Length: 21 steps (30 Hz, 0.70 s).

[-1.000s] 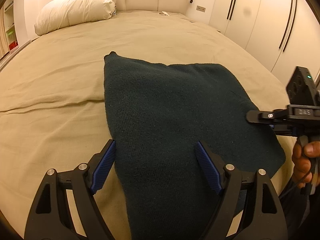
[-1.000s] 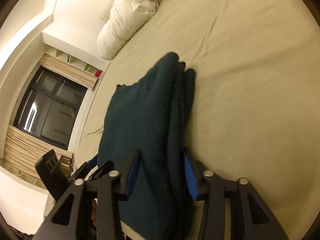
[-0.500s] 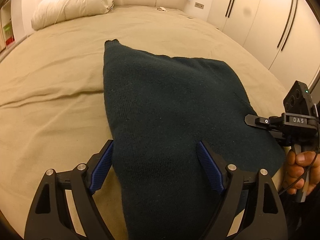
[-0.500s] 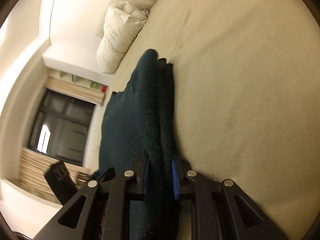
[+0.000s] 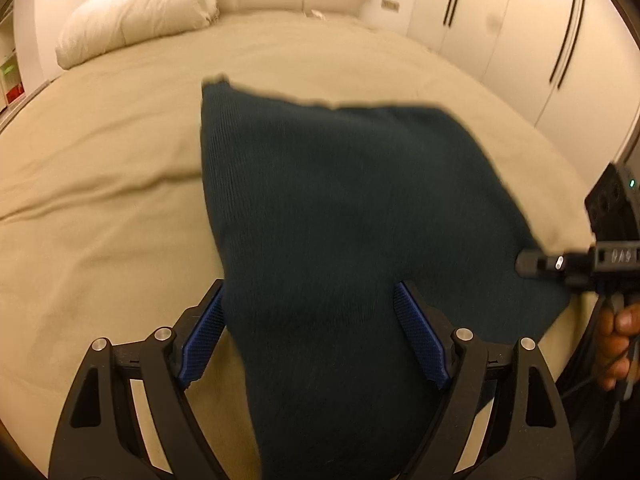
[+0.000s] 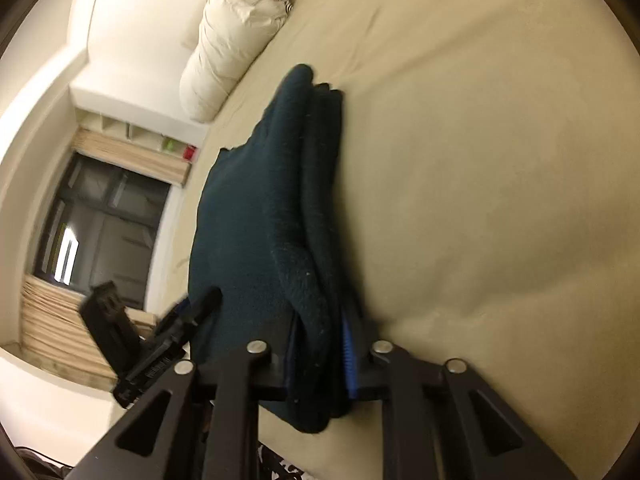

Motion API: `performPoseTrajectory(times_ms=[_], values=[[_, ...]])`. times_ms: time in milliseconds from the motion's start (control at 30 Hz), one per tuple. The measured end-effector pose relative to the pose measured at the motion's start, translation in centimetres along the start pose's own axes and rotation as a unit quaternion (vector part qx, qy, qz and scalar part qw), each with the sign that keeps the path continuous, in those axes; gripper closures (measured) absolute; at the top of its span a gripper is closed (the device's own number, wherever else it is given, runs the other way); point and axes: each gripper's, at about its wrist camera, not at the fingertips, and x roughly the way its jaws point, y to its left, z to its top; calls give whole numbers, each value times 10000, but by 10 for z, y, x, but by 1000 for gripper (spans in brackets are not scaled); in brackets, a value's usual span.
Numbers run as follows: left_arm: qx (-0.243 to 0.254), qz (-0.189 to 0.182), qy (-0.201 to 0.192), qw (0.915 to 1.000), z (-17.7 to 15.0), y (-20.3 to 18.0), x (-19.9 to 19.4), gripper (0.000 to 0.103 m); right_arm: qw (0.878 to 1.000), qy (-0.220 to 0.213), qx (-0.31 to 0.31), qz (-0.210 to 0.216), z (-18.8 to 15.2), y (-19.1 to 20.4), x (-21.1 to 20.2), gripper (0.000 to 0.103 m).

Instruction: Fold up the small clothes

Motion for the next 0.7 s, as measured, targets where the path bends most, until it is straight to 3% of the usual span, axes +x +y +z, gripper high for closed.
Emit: performPoseTrajectory(times_ms=[100,167,233,333,400,467,533,633,700], values=[[-320,-380,-36,9988,-14,14,6,19,9999,-62,-76,125,-2,-3,-1,89],[-375,-399,-26,9985,-13,18,3,19,9998,-23,-190,16,-3,4,-6,85],[-373,-359,-53,9986,-12,16,-6,20,9991,-65,-305,-275,-2,14,-19,67],[-377,-299,-314,9983,-6,16,-30,20,9970,-388,-516,-428,3,32,-46,65],[-500,-290,-578,9967,5,22,-45,20,9960,-565,-630,-296,11,46,-55,65],[-554,-403,-663,9954,27,25,-48,20,9959,-469,-768,104,23,61,-46,65],[-525,-454,-794,9944,53,25,-43,20,9950,-311,-922,238,37,76,-28,65],[-675,-1118,-401,9906,91,34,-18,22,9940,43,-959,520,64,83,11,65],[-717,-1310,-240,9885,114,33,0,22,9948,207,-803,595,87,83,36,65]])
